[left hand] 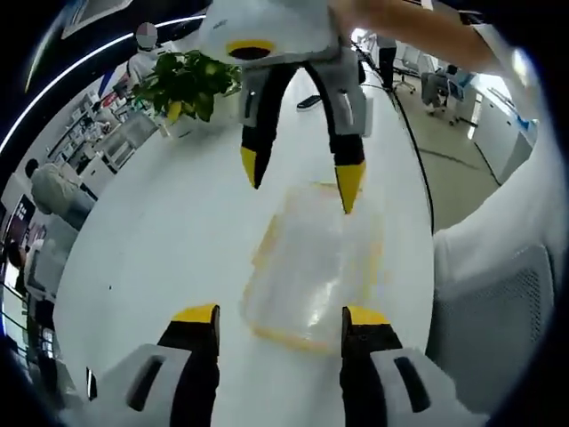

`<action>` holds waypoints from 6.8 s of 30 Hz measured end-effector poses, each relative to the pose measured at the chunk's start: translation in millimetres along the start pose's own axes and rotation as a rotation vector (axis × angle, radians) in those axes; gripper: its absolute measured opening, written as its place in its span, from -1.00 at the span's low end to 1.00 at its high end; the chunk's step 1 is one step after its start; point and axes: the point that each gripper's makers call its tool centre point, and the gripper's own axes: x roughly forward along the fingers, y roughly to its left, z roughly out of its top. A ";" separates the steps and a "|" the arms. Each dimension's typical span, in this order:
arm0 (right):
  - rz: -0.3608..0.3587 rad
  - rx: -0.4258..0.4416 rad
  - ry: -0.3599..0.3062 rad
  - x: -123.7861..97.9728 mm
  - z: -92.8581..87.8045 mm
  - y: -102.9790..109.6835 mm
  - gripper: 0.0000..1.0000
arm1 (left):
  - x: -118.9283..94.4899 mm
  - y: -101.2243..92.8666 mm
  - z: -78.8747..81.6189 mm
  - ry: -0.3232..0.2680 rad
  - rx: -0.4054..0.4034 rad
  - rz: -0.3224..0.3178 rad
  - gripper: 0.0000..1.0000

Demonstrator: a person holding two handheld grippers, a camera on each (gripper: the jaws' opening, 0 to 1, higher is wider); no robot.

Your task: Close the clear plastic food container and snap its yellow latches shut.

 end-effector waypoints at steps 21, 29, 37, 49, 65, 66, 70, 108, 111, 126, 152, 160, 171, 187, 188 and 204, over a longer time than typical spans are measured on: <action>0.022 -0.044 0.170 22.6 -40.5 19.2 0.84 | 26.5 -17.6 -10.6 0.122 0.056 -0.294 0.41; 0.041 -0.061 0.247 38.1 -57.5 22.3 0.59 | 40.6 -30.2 -27.6 0.228 0.187 -0.316 0.47; 0.042 -0.071 0.241 37.4 -58.3 19.3 0.48 | 44.9 -27.0 -45.7 0.293 0.403 -0.297 0.24; 0.036 -0.058 0.237 45.2 -43.9 17.1 0.21 | 31.3 -16.7 -79.7 0.355 0.313 -0.269 -0.37; 0.033 -0.131 0.262 43.4 -41.1 10.3 0.19 | 20.3 -14.3 -66.0 0.244 0.188 -0.276 0.14; 0.046 -0.110 0.242 43.6 -38.5 12.2 0.21 | 20.3 -15.8 -64.4 0.237 0.162 -0.278 0.19; 0.035 -0.160 0.183 38.2 -27.9 4.1 0.39 | 18.9 -16.0 -60.4 0.217 0.132 -0.287 0.22; 0.093 -0.246 0.098 85.5 49.3 28.2 0.54 | -11.2 -9.8 -111.8 0.237 0.072 -0.289 0.36; 0.093 -0.247 0.095 91.4 61.8 32.9 0.54 | -19.7 -6.9 -125.3 0.243 0.072 -0.287 0.36; 0.075 -0.228 0.098 114.8 111.5 51.8 0.54 | -50.5 3.3 -172.2 0.216 0.082 -0.293 0.36; 0.012 -0.200 0.108 125.0 138.1 12.4 0.50 | -45.8 52.7 -185.7 0.165 0.095 -0.283 0.37; -0.010 -0.178 0.083 128.3 147.1 -15.6 0.49 | -36.3 82.9 -185.3 0.169 0.105 -0.286 0.37; -0.021 -0.170 0.065 131.0 150.3 -43.6 0.50 | -24.7 106.6 -179.0 0.158 0.108 -0.287 0.38; -0.049 -0.164 0.052 133.3 152.6 -56.3 0.52 | -19.4 118.8 -177.8 0.148 0.111 -0.268 0.39; -0.050 -0.162 0.052 133.3 152.6 -56.5 0.52 | -19.3 119.0 -177.9 0.148 0.109 -0.266 0.40; -0.106 0.071 -0.131 113.3 171.0 -63.3 0.52 | -37.4 127.0 -170.5 0.034 0.005 -0.166 0.43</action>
